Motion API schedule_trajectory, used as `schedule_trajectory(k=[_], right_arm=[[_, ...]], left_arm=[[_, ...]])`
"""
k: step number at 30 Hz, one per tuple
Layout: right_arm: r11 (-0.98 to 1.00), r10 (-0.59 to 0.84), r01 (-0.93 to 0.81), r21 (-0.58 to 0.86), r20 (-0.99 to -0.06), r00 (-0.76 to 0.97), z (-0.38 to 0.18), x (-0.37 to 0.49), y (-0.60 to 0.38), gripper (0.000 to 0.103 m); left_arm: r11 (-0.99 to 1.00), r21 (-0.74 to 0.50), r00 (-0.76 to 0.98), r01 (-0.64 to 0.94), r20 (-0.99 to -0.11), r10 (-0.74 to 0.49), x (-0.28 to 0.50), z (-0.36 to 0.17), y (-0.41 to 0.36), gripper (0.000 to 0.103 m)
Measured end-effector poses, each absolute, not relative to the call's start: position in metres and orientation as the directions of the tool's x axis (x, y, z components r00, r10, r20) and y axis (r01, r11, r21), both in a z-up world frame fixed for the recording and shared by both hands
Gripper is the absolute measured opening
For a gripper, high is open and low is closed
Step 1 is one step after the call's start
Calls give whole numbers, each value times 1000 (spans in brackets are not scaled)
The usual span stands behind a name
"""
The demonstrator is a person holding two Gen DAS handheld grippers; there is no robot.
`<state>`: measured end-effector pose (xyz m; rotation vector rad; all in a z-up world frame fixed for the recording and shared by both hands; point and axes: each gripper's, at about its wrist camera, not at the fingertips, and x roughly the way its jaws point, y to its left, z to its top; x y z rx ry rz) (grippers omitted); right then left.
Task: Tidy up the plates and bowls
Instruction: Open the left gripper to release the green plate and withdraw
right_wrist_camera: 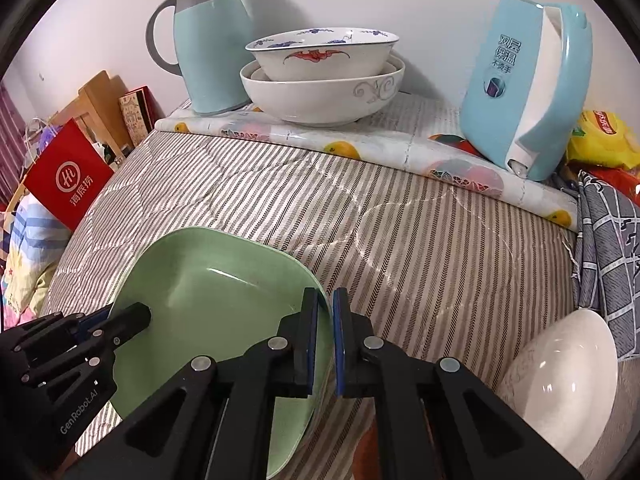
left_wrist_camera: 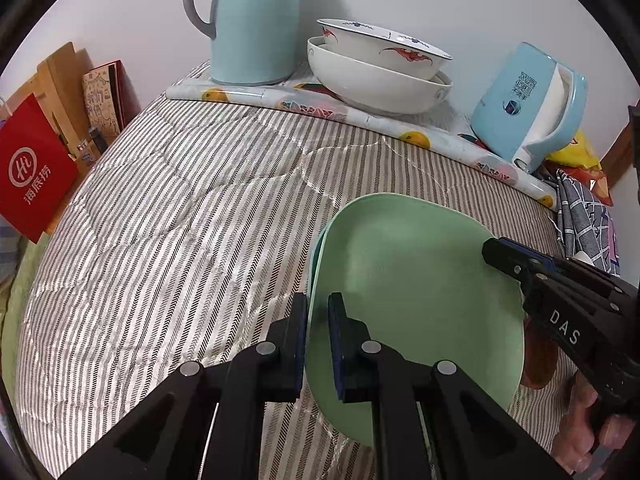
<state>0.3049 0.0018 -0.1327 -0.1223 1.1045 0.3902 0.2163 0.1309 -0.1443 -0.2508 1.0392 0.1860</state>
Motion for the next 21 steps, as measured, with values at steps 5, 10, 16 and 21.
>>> schedule_trajectory(k=[5, 10, 16, 21], right_arm=[[927, 250, -361, 103, -887, 389, -137, 309, 1, 8], [927, 233, -365, 84, -892, 387, -141, 310, 6, 10], [929, 232, -360, 84, -891, 391, -135, 306, 5, 19], [935, 219, -350, 66, -882, 418, -121, 294, -1, 23]], left_arm=[[957, -135, 506, -256, -863, 14, 216, -146, 133, 11], [956, -153, 499, -252, -866, -7, 215, -146, 135, 13], [952, -166, 505, -255, -863, -15, 208, -142, 139, 32], [955, -167, 519, -244, -855, -17, 200, -131, 136, 32]])
